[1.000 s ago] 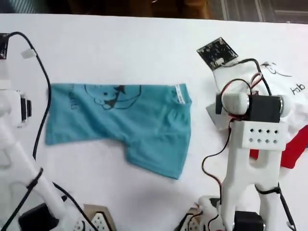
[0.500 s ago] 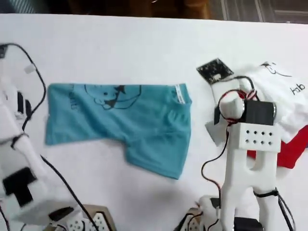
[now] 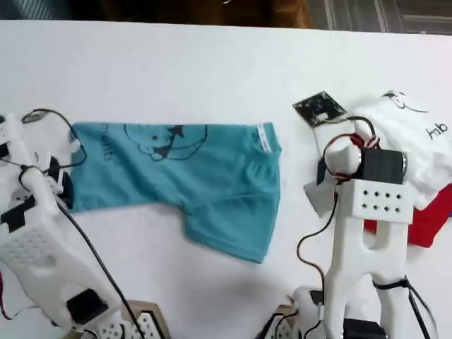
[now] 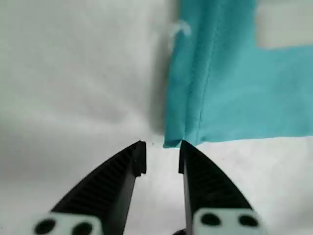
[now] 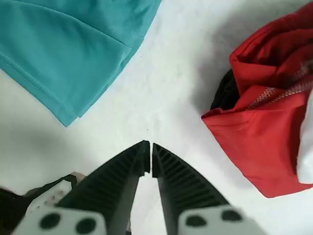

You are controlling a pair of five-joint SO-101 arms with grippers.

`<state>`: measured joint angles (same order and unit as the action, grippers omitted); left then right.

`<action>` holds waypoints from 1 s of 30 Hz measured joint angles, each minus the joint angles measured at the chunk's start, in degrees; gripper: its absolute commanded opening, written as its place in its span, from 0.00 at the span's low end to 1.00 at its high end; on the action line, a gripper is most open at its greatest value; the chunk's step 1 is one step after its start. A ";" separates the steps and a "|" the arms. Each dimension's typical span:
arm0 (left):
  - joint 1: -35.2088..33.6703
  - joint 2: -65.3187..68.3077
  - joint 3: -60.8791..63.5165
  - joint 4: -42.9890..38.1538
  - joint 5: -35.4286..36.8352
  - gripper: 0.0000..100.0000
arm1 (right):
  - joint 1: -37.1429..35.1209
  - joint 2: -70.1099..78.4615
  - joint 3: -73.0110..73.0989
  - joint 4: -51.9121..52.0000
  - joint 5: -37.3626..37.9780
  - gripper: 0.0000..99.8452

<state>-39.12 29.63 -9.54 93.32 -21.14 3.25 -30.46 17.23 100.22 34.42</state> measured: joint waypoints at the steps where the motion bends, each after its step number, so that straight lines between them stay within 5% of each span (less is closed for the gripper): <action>1: 0.79 0.35 0.00 -0.44 -1.05 0.14 | 0.00 0.00 0.00 0.00 0.00 0.02; 14: 4.22 5.71 1.32 -4.04 -0.53 0.13 | 0.44 0.00 0.09 0.00 0.00 0.02; 19: 5.89 5.80 1.32 -4.04 3.34 0.02 | 0.26 0.00 0.09 0.00 0.00 0.02; 30: 10.11 6.68 -11.16 5.10 4.92 0.03 | 0.00 0.00 0.09 0.00 0.00 0.02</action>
<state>-29.01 36.31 -20.70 98.42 -16.22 3.25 -30.46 17.32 100.22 34.42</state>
